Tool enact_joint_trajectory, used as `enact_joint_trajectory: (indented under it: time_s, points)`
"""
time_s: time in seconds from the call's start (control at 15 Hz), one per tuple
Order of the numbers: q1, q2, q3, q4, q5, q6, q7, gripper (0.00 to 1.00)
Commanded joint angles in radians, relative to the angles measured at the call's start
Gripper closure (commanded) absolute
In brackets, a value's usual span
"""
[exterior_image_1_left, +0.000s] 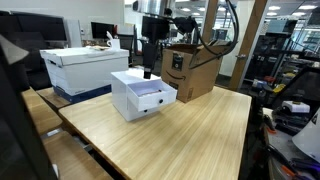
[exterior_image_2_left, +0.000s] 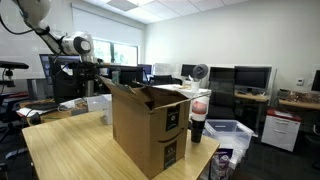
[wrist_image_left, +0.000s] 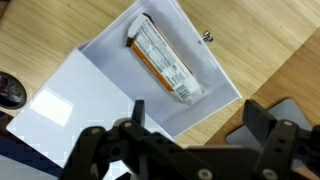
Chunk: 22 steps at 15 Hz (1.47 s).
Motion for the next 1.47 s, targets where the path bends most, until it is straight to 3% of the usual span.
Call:
enact_joint_trajectory:
  time_s: [0.0, 1.4]
  points:
    - [0.005, 0.034, -0.015, 0.016, -0.022, 0.023, 0.001, 0.0]
    - [0.003, 0.094, -0.041, 0.01, -0.001, 0.012, 0.018, 0.0]
